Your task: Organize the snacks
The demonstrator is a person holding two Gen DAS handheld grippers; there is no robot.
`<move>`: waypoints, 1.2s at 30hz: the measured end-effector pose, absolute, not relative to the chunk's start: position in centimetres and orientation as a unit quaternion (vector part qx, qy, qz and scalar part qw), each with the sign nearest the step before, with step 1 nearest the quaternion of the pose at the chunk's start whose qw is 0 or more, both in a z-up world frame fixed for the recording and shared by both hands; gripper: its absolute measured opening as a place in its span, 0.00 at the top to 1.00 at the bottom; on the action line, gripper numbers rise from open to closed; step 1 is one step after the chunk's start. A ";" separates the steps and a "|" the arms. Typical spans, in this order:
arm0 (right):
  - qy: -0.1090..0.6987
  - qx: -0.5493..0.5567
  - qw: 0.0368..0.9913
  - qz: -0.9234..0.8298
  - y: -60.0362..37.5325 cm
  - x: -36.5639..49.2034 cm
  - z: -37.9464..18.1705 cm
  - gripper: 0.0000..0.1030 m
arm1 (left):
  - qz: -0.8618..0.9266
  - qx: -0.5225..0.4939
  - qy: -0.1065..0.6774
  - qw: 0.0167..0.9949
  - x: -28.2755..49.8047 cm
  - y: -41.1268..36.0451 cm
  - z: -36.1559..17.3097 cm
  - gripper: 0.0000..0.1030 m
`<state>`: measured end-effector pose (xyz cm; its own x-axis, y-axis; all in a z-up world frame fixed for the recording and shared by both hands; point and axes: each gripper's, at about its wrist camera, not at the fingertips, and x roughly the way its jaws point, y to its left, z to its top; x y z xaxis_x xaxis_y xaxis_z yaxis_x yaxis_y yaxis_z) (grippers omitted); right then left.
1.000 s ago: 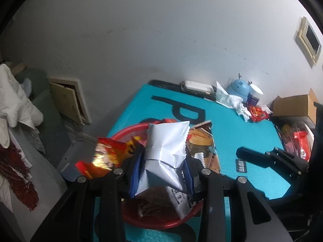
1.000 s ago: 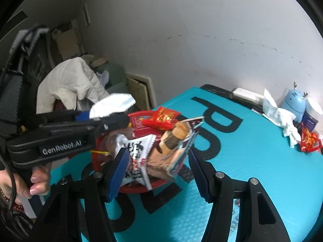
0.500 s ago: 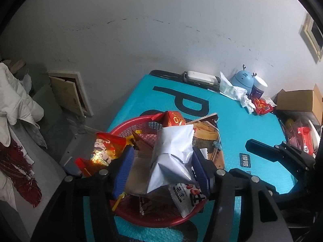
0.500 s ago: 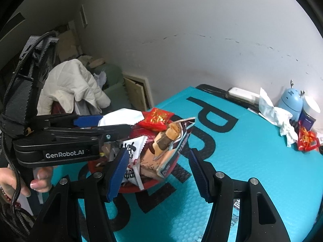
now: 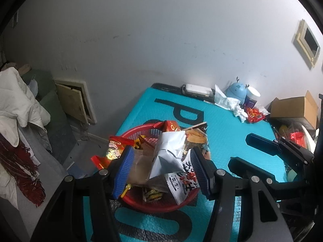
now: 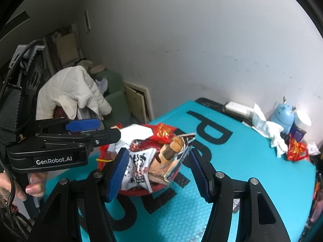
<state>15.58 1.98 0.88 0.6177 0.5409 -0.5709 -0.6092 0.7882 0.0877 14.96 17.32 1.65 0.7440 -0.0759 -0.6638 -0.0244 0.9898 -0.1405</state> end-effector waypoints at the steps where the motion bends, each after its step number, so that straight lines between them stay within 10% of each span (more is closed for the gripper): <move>1: 0.294 -0.058 0.899 0.320 2.0 15.3 1.3 0.40 | -0.014 -0.069 0.354 0.933 14.6 17.3 2.0 0.45; 20: 0.202 -0.057 0.925 0.315 -0.9 5.9 9.3 0.40 | 0.008 -0.031 0.255 0.966 3.2 14.5 10.2 0.45; 36: 0.187 -0.053 0.942 0.272 -5.1 -2.0 8.6 0.21 | 0.014 -0.028 0.248 0.968 -3.9 11.2 8.8 0.28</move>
<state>-2.01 -5.14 8.60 0.7814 0.4934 -0.3822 -0.5334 0.8459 0.0015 -3.93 11.15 8.75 0.8769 0.0133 -0.4806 -0.0411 0.9980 -0.0475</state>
